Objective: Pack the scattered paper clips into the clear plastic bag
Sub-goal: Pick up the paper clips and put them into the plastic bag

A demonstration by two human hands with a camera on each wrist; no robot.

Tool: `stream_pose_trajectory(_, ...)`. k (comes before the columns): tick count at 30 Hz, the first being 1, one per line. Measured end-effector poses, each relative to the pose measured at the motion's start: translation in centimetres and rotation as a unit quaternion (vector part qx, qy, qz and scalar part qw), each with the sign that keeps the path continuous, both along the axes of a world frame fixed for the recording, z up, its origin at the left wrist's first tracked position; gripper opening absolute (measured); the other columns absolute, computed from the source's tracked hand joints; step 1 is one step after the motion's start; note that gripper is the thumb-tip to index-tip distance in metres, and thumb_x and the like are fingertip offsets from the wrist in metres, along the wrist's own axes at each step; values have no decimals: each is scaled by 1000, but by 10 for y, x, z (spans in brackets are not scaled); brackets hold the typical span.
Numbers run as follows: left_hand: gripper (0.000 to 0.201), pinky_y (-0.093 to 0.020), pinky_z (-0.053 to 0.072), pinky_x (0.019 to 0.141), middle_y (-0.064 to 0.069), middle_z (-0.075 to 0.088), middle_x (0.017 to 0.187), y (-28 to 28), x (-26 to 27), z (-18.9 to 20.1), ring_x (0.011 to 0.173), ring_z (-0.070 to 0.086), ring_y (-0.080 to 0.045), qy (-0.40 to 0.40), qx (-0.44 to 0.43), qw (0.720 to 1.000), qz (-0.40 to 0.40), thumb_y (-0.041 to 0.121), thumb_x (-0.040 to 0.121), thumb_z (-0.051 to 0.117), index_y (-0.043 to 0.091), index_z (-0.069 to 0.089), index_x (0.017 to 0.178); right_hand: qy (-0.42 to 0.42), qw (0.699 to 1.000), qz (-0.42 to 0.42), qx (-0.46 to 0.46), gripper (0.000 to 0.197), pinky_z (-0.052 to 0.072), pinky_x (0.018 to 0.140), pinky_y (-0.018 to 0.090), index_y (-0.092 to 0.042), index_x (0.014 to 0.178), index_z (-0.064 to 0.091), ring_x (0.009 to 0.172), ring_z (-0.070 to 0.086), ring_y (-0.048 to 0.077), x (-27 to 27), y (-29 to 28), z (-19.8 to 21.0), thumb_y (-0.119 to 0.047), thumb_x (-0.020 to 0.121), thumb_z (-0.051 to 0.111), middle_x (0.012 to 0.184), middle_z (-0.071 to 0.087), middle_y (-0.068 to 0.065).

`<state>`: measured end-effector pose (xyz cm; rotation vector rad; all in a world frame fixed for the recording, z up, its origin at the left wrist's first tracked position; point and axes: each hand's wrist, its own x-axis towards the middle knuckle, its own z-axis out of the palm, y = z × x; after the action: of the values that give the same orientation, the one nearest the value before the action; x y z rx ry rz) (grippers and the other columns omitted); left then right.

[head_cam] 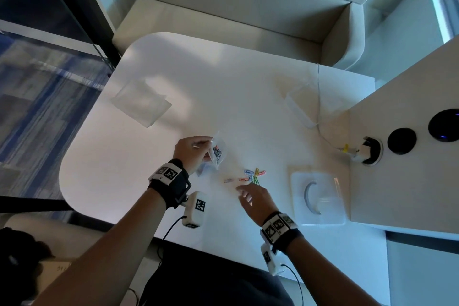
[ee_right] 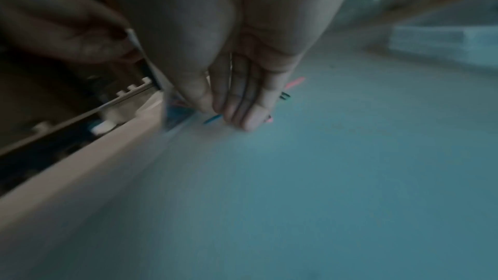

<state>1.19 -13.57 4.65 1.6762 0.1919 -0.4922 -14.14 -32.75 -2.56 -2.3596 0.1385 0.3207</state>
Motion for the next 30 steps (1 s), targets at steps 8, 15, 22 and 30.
stream_pose_trajectory(8, 16, -48, 63, 81, -9, 72, 83, -3, 2, -4, 77, 72, -21, -4, 23, 1000, -18, 5, 93, 64, 6, 75, 105, -85, 906, 318, -267, 83, 9, 116, 52, -18, 152, 13, 147, 9, 29, 7, 18, -12, -53, 88, 52, 161, 7, 8)
stream_pose_trajectory(15, 15, -49, 60, 88, -4, 77, 91, 1, 4, -11, 95, 75, -25, -19, 41, 999, -27, 17, 87, 70, 27, 79, 93, 14, 903, 236, -358, 78, 7, 114, 64, -13, 152, 18, 148, 6, 31, 44, -10, -11, -62, 92, 26, 161, 8, 5)
stream_pose_trajectory(22, 13, -47, 62, 85, 4, 75, 71, -5, 2, -6, 80, 72, -14, -15, 24, 999, -24, 10, 91, 66, 17, 76, 96, 45, 936, 162, -311, 75, 24, 113, 59, -13, 152, 16, 146, 12, 36, 3, -25, -12, -56, 93, 33, 160, 5, 13)
stream_pose_trajectory(30, 20, -59, 60, 80, -2, 76, 81, -8, 2, -9, 82, 76, -25, -1, 39, 998, -48, 26, 81, 70, 20, 80, 97, 18, 951, 127, -280, 74, 61, 66, 29, -9, 127, 59, 118, 58, 36, 1, -1, -13, 12, 58, 75, 129, 57, 22)
